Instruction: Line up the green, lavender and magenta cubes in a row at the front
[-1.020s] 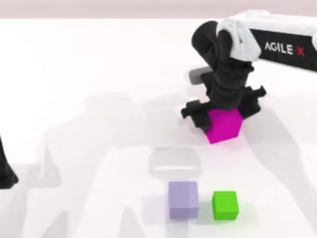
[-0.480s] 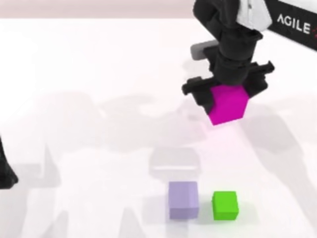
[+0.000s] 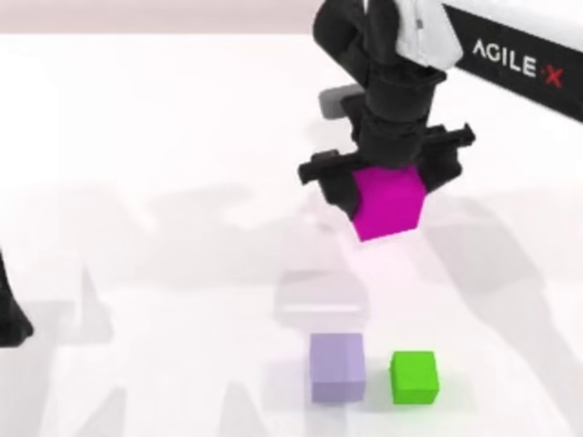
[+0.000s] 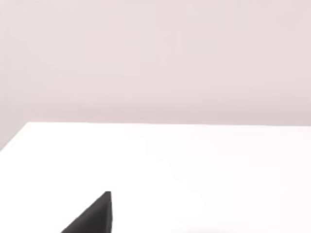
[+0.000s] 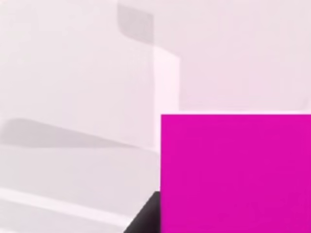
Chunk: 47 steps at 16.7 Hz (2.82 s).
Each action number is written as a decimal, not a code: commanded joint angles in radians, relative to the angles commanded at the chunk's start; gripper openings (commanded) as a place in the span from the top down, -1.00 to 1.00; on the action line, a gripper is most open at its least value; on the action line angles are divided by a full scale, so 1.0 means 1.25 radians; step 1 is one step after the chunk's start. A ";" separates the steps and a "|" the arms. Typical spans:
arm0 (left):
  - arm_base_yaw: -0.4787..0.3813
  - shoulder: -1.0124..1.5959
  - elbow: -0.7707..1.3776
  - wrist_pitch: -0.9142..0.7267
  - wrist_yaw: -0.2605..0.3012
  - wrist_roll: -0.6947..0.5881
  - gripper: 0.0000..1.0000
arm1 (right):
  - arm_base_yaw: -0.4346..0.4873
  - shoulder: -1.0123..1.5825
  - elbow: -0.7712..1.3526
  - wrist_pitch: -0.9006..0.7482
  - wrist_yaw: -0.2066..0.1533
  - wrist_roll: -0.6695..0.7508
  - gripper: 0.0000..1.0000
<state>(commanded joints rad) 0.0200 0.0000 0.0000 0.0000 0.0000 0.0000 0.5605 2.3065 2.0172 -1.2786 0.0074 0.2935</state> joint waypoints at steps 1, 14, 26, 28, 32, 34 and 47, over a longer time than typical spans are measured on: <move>0.000 0.000 0.000 0.000 0.000 0.000 -1.00 | 0.029 0.005 0.011 -0.007 0.001 0.042 1.00; 0.000 0.000 0.000 0.000 0.000 0.000 -1.00 | 0.397 0.027 0.111 -0.085 0.003 0.618 1.00; 0.000 0.000 0.000 0.000 0.000 0.000 -1.00 | 0.397 0.044 -0.052 0.098 0.003 0.618 1.00; 0.000 0.000 0.000 0.000 0.000 0.000 -1.00 | 0.398 0.049 -0.074 0.121 0.003 0.619 1.00; 0.000 0.000 0.000 0.000 0.000 0.000 -1.00 | 0.398 0.049 -0.074 0.121 0.003 0.619 0.85; 0.000 0.000 0.000 0.000 0.000 0.000 -1.00 | 0.398 0.049 -0.074 0.121 0.003 0.619 0.55; 0.000 0.000 0.000 0.000 0.000 0.000 -1.00 | 0.398 0.049 -0.074 0.121 0.003 0.619 -1.00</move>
<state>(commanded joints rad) 0.0200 0.0000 0.0000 0.0000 0.0000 0.0000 1.0580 2.3674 1.9247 -1.1269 0.0113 1.0676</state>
